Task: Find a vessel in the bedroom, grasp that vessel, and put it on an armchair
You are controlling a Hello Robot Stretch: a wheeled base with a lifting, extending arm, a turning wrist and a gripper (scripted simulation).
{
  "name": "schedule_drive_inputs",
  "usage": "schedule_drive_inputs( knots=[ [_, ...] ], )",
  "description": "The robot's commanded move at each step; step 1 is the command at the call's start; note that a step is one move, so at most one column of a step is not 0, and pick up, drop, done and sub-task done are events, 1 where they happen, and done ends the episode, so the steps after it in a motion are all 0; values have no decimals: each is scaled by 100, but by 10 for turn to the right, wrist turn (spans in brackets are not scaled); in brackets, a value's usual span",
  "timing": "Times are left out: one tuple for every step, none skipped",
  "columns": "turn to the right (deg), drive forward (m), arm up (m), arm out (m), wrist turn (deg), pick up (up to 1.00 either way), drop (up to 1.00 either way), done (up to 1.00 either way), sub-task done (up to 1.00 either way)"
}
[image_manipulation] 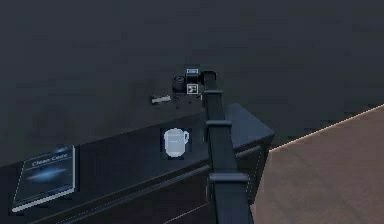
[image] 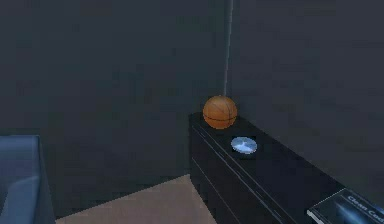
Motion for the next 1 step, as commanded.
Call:
schedule_drive_inputs(
  knots=[
    [0, 0, -30, 0, 0, 0, 0, 0, 0]
  ],
)
